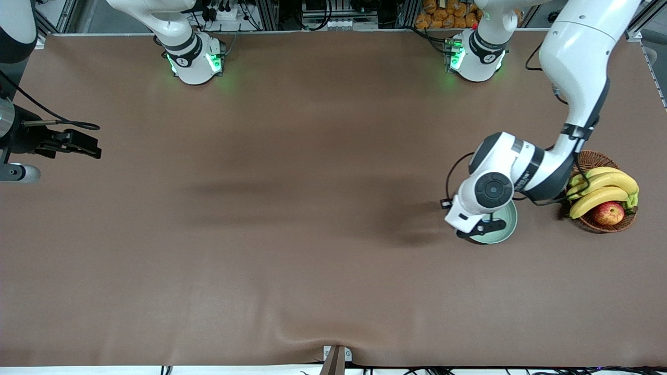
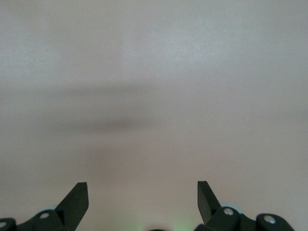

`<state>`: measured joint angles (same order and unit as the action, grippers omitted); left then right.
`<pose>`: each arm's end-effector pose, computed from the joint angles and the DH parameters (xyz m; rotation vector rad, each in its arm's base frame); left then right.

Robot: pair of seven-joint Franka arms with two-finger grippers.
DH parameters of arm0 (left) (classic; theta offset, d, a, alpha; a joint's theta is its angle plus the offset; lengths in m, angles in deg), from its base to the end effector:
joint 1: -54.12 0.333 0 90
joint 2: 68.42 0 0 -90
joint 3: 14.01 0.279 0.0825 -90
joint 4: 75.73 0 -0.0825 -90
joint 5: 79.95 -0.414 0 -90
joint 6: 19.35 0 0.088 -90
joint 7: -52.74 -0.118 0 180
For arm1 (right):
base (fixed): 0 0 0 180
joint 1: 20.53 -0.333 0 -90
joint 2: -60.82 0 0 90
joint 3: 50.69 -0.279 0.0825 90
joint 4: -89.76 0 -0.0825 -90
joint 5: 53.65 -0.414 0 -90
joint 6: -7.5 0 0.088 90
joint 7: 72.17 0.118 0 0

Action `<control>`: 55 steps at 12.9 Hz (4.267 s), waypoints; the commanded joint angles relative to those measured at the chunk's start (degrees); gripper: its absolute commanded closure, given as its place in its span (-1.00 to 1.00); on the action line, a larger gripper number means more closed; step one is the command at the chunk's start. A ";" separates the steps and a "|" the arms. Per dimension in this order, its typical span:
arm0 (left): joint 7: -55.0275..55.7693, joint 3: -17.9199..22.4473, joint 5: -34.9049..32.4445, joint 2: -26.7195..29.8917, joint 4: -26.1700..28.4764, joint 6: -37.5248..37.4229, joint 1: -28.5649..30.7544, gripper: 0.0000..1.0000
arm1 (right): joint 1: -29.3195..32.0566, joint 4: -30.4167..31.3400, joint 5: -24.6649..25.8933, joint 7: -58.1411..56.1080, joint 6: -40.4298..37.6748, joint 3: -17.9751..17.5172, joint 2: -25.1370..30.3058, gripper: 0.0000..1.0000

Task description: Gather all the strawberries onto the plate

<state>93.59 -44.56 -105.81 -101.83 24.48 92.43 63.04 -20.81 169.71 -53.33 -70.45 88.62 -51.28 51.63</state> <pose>0.6023 -0.1931 0.1956 -2.8959 -0.1989 0.2688 0.6093 0.0081 0.5548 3.1268 -0.0240 -0.2190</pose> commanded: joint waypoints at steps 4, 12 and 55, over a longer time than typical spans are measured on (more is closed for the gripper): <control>-4.98 -0.84 -5.78 -1.39 -0.98 -0.25 1.54 0.20 | 1.25 0.99 1.18 0.12 0.36 -1.17 1.37 -1.00; -5.96 -4.34 -4.82 9.05 -2.56 -3.05 1.54 -1.00 | 3.45 0.91 0.74 0.03 0.36 -0.82 1.37 -1.00; -38.48 31.60 27.27 33.41 -16.45 -31.27 -15.68 -1.00 | 4.15 0.99 1.44 -1.90 1.32 -1.35 0.84 -1.00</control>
<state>54.25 -13.21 -78.55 -68.74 7.47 60.87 48.41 -16.39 169.89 -53.29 -72.38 89.51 -52.43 51.67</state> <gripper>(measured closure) 0.000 0.000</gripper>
